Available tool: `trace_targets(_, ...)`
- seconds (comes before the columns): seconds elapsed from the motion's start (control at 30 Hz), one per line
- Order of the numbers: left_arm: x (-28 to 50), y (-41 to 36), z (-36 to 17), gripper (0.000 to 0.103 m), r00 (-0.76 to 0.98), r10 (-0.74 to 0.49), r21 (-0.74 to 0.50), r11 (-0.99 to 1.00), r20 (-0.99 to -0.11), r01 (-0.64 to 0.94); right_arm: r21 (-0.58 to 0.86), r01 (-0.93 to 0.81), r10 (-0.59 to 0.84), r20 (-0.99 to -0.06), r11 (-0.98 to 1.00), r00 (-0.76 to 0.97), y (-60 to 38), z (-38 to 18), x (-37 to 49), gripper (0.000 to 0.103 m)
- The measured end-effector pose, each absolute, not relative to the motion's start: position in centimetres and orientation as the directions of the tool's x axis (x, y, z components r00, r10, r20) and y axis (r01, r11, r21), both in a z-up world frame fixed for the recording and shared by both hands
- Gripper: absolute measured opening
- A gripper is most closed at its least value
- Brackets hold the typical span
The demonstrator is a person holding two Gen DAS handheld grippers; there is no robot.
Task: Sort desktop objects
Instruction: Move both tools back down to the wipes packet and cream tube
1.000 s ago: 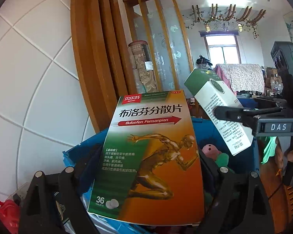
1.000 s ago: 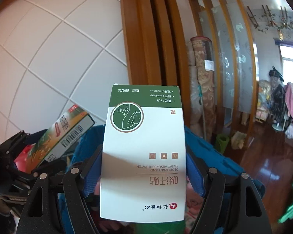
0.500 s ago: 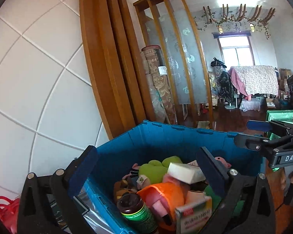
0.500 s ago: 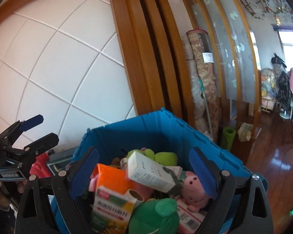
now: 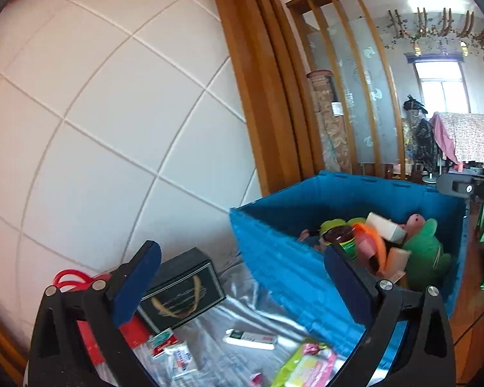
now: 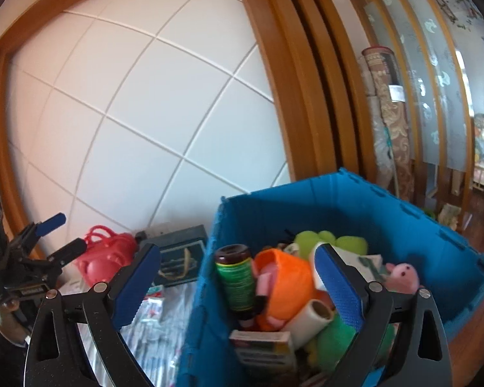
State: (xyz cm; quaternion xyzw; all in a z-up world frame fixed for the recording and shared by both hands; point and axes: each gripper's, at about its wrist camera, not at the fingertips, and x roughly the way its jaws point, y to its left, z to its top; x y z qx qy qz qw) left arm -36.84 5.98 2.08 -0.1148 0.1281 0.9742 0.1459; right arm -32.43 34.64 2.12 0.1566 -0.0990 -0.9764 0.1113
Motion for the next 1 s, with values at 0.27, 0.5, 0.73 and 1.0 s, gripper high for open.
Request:
trace_targets(0.27,-35.6,-6.4,-1.5,0.102,-0.934,0.088,0.198,-0.966,-0.346,-0.164,0.165,0.354,-0.389,-0.314,-0.921,-0.866,21.8,0.9,-32.3,0.101)
trace_targets(0.5,-37.0,-11.5,-6.6,0.102,-0.908,0.008,0.240,-0.963,-0.419,-0.120,0.154,0.404,-0.429,-0.428,-0.902,-0.795,14.3,-4.5,-36.0,0.101)
trace_targets(0.73,-40.2,-12.6,-11.1,0.102,-0.881,0.032,0.171,-0.977,-0.473,-0.128,0.116,0.434,-0.417,-0.575,-0.893,-0.704,10.7,-11.0,-42.1,0.101)
trace_targets(1.0,-46.8,-11.4,-17.2,0.102,-0.818,0.069,0.079,-0.987,-0.571,-0.138,0.104,0.433,-0.368,-0.719,-0.895,-0.589,9.6,-18.8,-49.9,0.100)
